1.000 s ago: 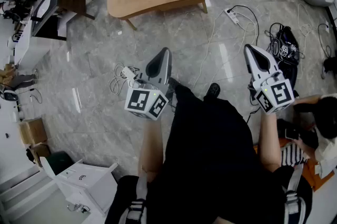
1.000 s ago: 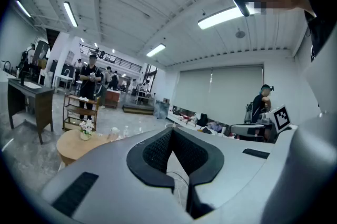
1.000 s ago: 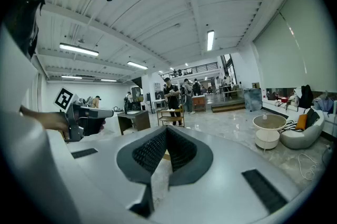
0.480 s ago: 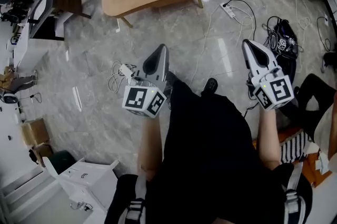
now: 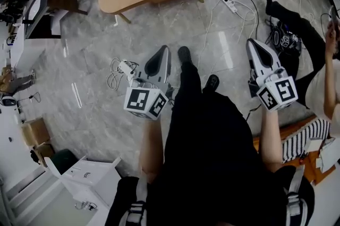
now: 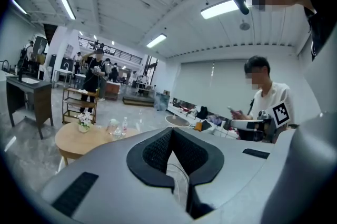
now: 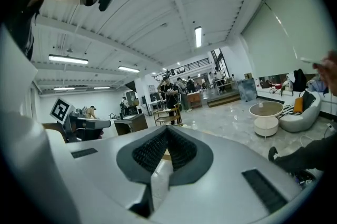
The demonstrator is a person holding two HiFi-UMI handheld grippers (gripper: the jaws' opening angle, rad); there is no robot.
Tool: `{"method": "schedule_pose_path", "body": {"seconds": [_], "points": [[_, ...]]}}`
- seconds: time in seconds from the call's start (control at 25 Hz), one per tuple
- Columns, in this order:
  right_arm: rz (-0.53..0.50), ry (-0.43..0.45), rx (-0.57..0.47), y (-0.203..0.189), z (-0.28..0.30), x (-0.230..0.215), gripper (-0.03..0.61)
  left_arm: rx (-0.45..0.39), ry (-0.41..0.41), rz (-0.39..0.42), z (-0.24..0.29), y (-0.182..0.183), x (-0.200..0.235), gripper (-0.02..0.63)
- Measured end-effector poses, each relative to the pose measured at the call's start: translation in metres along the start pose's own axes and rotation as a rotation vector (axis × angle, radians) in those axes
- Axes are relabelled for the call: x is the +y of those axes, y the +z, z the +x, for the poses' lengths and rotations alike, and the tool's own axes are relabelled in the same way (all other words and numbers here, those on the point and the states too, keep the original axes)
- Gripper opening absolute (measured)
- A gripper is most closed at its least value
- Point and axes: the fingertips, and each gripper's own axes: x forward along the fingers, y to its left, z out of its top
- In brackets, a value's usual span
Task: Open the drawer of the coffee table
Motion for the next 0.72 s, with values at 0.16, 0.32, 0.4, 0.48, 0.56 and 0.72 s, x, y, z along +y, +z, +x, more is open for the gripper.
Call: {"method": "schedule_pose_path", "body": {"seconds": [0.16,0.32,0.4,0.48,0.56,0.72], "points": [[0.028,0.009,0.015,0.005,0.039,-0.008,0.012,-0.002,-0.008,-0.007,0.024,0.006,0.027,0.012],[-0.031,0.011,0.031,0.021,0.09,-0.006,0.012,-0.025,-0.016,-0.027,0.054,0.02,0.072,0.012],[-0.069,0.001,0.049,0.03,0.117,-0.004,0.012,-0.037,-0.032,-0.04,0.068,0.029,0.095,0.012],[-0.095,-0.01,0.059,0.04,0.141,-0.004,0.012,-0.051,-0.059,-0.047,0.084,0.039,0.115,0.012],[-0.121,-0.025,0.07,0.048,0.165,-0.005,0.012,-0.055,-0.087,-0.047,0.103,0.047,0.133,0.012],[-0.141,-0.047,0.108,0.053,0.21,-0.003,0.012,-0.027,-0.146,-0.037,0.134,0.054,0.166,0.012]]}}
